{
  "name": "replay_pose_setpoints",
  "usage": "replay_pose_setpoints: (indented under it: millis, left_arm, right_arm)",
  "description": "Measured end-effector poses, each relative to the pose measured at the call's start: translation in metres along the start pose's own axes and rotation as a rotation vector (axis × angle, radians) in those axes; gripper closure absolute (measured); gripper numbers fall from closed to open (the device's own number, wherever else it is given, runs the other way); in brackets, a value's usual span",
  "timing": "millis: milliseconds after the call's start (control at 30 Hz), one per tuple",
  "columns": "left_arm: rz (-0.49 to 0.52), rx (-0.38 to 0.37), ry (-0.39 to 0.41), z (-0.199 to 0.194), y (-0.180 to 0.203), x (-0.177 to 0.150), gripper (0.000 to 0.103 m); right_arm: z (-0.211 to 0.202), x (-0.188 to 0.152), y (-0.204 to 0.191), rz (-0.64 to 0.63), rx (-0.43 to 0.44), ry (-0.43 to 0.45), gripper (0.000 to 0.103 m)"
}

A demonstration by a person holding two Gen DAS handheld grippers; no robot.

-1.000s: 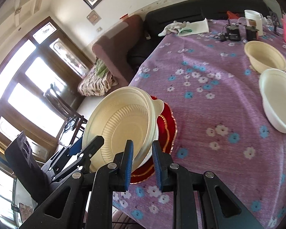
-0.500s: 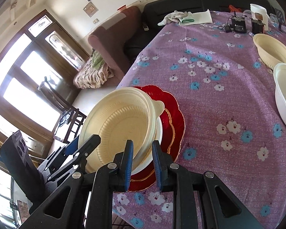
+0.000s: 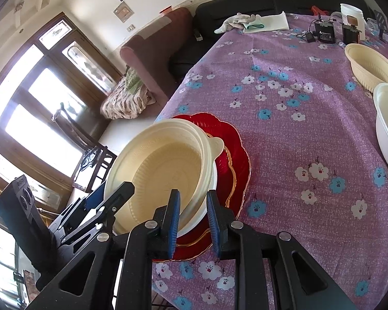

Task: Organize plates and bowls
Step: 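Lower the beige bowl into the white bowl and open the left tool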

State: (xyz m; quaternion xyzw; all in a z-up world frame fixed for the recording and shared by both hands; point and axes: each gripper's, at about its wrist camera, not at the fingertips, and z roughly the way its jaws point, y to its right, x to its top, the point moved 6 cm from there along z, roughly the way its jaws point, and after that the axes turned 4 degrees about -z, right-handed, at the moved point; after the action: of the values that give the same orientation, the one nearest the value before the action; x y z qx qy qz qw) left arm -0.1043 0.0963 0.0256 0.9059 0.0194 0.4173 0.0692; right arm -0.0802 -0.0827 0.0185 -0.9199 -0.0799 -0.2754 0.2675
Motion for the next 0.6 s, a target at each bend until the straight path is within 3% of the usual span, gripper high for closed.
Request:
replay_pose_setpoints:
  millis: [400, 600]
  left_arm:
    - [-0.006, -0.011, 0.081, -0.024, 0.006, 0.011, 0.047]
    - [0.057, -0.087, 0.140, -0.045, 0.045, 0.011, 0.041]
  right_arm:
    - [-0.032, -0.001, 0.010, 0.012, 0.008, 0.080, 0.074]
    - [-0.068, -0.007, 0.033, 0.031, -0.051, 0.176, 0.074]
